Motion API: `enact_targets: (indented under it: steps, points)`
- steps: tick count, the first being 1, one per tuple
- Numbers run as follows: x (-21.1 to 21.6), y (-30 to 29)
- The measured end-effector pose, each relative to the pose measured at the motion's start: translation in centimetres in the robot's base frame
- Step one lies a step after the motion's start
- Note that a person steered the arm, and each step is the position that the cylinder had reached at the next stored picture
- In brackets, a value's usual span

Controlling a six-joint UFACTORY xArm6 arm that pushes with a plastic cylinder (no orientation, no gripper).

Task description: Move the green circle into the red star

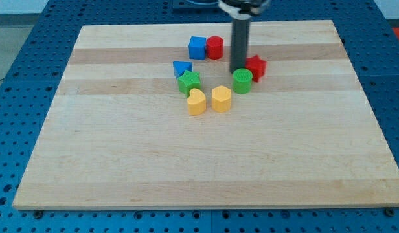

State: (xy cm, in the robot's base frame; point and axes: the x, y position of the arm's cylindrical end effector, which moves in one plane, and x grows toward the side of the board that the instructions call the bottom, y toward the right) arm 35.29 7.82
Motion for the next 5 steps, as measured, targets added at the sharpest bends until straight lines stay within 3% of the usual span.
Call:
enact_targets:
  steps: [2,4,5]
  points:
    - [0.0,6.4]
    - [0.1,-6.2]
    - [3.8,-7.5]
